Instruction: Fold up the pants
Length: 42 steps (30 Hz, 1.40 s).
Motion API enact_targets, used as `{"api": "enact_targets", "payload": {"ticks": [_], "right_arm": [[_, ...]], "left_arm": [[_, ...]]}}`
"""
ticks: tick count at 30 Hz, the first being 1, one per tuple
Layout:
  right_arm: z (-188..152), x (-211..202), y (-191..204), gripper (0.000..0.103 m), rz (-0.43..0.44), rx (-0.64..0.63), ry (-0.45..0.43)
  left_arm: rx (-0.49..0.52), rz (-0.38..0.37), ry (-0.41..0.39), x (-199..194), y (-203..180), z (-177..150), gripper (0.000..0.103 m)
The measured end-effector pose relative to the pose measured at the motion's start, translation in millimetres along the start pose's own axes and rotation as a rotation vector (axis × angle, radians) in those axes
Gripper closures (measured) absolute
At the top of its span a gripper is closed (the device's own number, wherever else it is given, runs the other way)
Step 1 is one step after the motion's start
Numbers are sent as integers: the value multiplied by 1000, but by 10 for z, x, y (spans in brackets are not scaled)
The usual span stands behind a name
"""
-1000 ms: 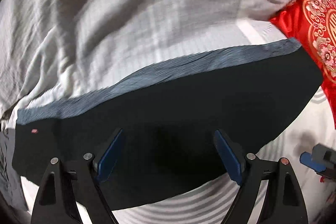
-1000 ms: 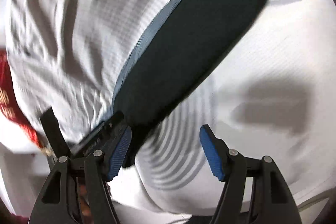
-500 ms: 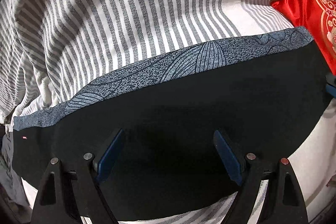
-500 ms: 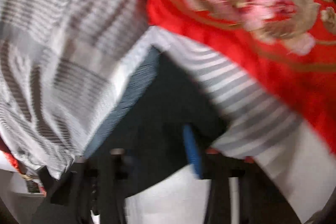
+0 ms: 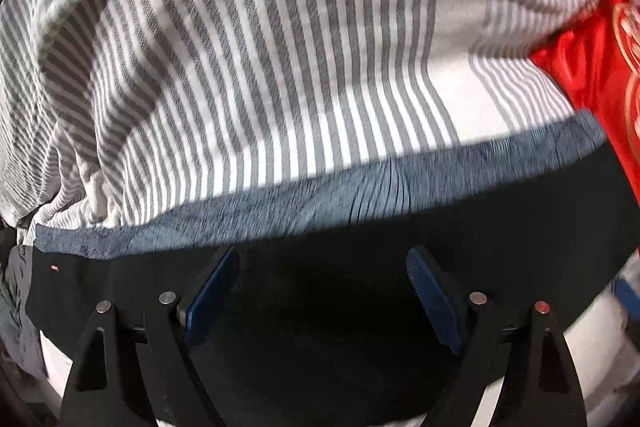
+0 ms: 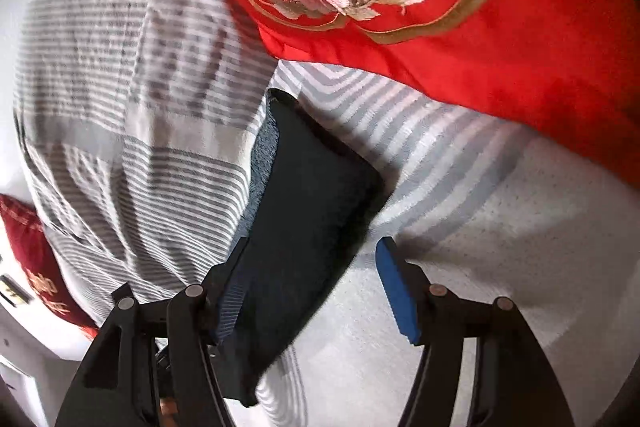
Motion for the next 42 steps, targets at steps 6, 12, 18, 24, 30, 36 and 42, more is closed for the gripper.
{"api": "enact_targets", "payload": {"ticks": [6, 12, 18, 24, 30, 36, 42], "right_arm": [[92, 32, -61, 36, 25, 7, -10], [124, 72, -100, 36, 81, 8, -20], [137, 132, -58, 36, 97, 9, -13], [178, 280, 32, 36, 117, 9, -9], [194, 409, 118, 36, 127, 10, 11], [192, 545, 73, 81, 108, 58, 78], [153, 466, 121, 88, 227, 140, 86]], "left_arm": [[-96, 90, -7, 232, -14, 198, 16], [-104, 154, -26, 382, -76, 158, 12], [-80, 134, -13, 303, -104, 187, 12], [-81, 145, -9, 288, -82, 171, 12], [-133, 274, -93, -15, 153, 84, 12], [-171, 276, -49, 301, 286, -60, 11], [-109, 308, -100, 275, 205, -58, 11]]}}
Point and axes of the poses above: each gripper's, at about its wrist camera, not at the fingertips, and x roughly the way its jaws point, y to its left, z to its top, the point moved 2 cm from there along x, roughly the way its jaws point, and after that the axes turned 4 degrees about -y, right-handed, at the moved point
